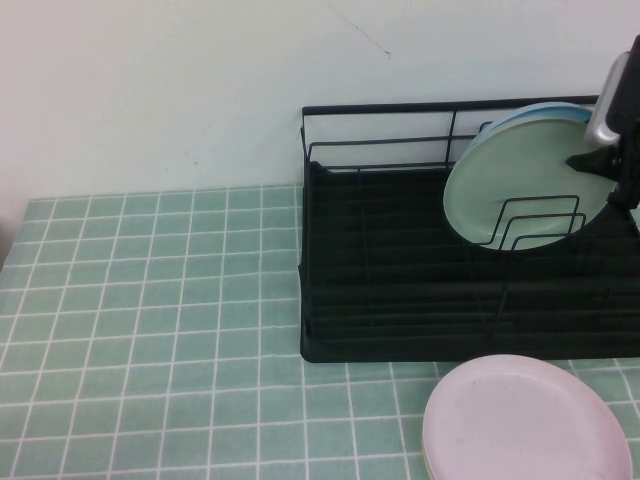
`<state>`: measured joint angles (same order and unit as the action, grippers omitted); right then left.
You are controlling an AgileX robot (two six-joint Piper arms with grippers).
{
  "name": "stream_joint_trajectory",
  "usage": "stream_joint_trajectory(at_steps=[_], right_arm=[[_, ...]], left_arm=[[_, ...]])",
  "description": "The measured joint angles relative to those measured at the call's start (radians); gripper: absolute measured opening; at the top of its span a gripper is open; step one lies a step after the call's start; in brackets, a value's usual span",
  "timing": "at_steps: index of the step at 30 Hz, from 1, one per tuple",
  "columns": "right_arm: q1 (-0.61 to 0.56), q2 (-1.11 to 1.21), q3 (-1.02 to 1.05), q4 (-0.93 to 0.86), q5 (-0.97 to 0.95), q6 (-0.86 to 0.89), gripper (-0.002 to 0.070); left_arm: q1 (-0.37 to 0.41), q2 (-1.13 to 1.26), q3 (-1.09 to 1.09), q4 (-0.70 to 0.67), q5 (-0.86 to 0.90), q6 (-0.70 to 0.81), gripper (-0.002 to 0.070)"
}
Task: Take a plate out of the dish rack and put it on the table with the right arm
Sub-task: Grasp the plate from the shelf
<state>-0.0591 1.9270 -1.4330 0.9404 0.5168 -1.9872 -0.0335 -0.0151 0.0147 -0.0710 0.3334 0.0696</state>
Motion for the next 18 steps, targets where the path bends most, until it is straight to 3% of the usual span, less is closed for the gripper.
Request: stream_joint_trajectory(at_steps=[6, 8, 13, 18], right_arm=[[0.0, 0.015, 0.0, 0.098, -0.028, -0.053, 0.0353], [0.0, 0.015, 0.0, 0.107, -0.032, -0.057, 0.031], [0.0, 0.015, -0.002, 0.114, -0.026, -0.068, 0.0107], [0.0, 0.003, -0.002, 0.096, -0.017, -0.051, 0.0104]], left_arm=[[0.0, 0.0, 0.0, 0.0, 0.0, 0.0, -0.0003], [0.0, 0.0, 0.0, 0.0, 0.0, 0.0, -0.0003], [0.0, 0.0, 0.0, 0.0, 0.0, 0.0, -0.0003], [0.0, 0.0, 0.0, 0.0, 0.0, 0.0, -0.0003]])
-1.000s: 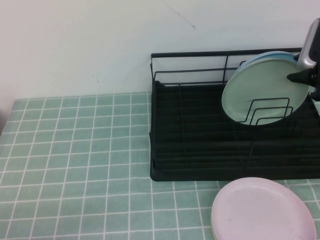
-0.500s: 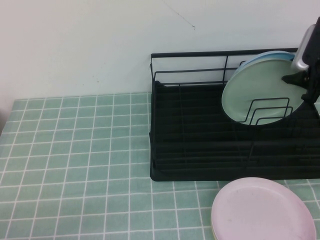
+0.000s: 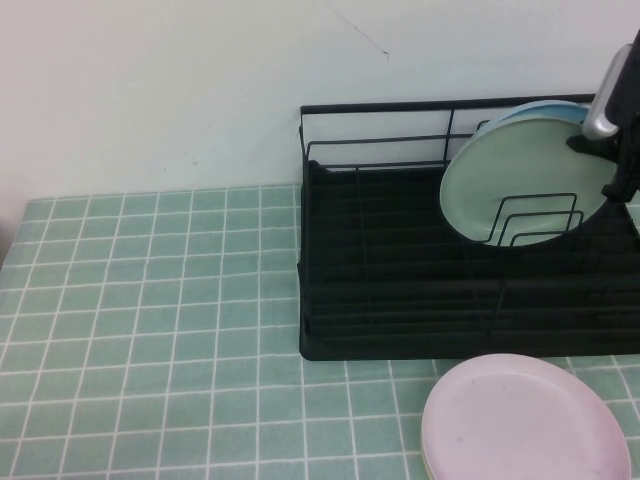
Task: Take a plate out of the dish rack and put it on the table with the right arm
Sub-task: Grasp the plate from the shelf
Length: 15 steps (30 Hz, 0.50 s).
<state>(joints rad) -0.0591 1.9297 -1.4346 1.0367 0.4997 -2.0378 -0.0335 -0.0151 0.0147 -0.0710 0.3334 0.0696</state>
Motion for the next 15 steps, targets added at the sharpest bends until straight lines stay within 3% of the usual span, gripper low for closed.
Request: stream_joint_trajectory(at_steps=[9, 15], right_arm=[[0.0, -0.204, 0.0, -0.294, 0.058, 0.291, 0.0089], [0.0, -0.369, -0.002, -0.465, 0.226, 0.657, 0.0086]], left_arm=[[0.0, 0.0, 0.0, 0.0, 0.0, 0.0, -0.0003], [0.0, 0.0, 0.0, 0.0, 0.0, 0.0, -0.0003]])
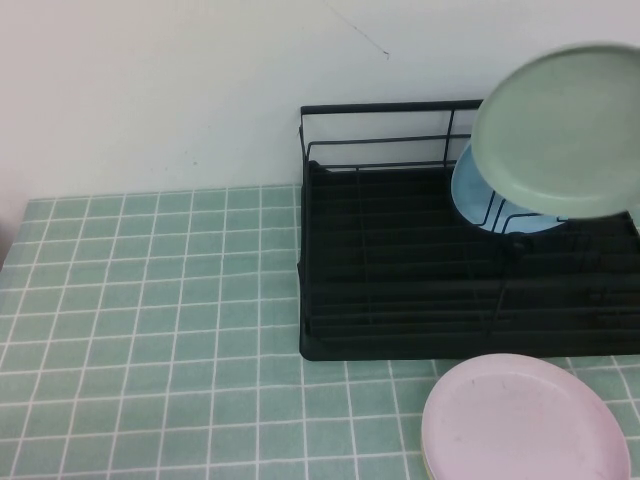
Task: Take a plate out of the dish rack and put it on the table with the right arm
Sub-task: Place the plate from the table
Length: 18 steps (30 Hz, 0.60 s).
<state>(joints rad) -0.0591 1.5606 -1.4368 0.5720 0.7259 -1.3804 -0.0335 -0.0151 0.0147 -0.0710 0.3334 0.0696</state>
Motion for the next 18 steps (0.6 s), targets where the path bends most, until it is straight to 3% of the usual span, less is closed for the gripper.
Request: stream_joint_trajectory(at_steps=[9, 13, 18], right_arm=[[0.0, -0.171, 0.025, -0.101, 0.348, 0.59, 0.0086], [0.0, -0.238, 0.17, -0.101, 0.394, 0.713, 0.0086], [0.0, -0.345, 0.459, -0.093, 0.296, 0.768, 0.0086]], left_arm=[[0.0, 0.0, 0.0, 0.0, 0.0, 0.0, -0.0003], [0.0, 0.0, 0.0, 0.0, 0.0, 0.0, -0.0003], [0.0, 0.0, 0.0, 0.0, 0.0, 0.0, -0.0003]])
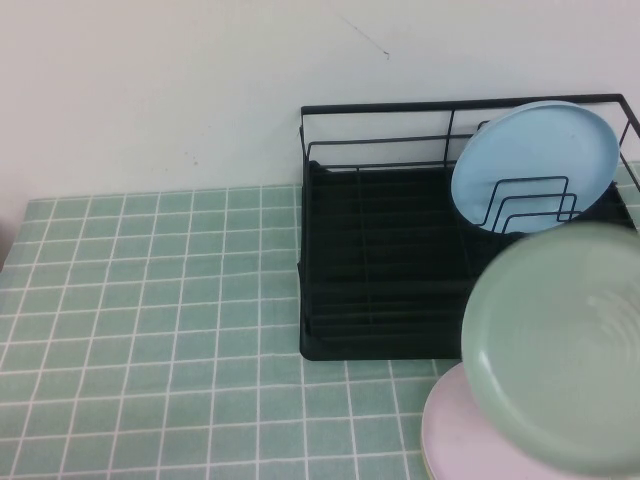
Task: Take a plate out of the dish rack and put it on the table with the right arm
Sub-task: Place the plate from the table
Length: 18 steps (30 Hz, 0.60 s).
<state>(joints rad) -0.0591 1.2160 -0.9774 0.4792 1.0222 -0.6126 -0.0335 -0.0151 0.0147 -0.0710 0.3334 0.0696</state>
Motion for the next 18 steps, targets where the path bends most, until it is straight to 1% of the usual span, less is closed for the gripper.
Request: stream_joint_trajectory(at_steps=[4, 7, 11, 18], right_arm=[[0.0, -0.053, 0.198, 0.067, -0.099, 0.0, 0.0085], [0.0, -0.056, 0.305, 0.127, -0.177, -0.028, 0.0085], [0.0, -0.039, 0.361, 0.166, -0.23, -0.056, 0.0085], [0.0, 0.046, 0.366, 0.229, -0.269, -0.112, 0.0085]], left_arm=[[0.0, 0.0, 0.0, 0.0, 0.0, 0.0, -0.0003], [0.0, 0.0, 0.0, 0.0, 0.0, 0.0, -0.0003], [0.0, 0.0, 0.0, 0.0, 0.0, -0.001, -0.0003], [0.0, 0.0, 0.0, 0.0, 0.0, -0.001, -0.0003]])
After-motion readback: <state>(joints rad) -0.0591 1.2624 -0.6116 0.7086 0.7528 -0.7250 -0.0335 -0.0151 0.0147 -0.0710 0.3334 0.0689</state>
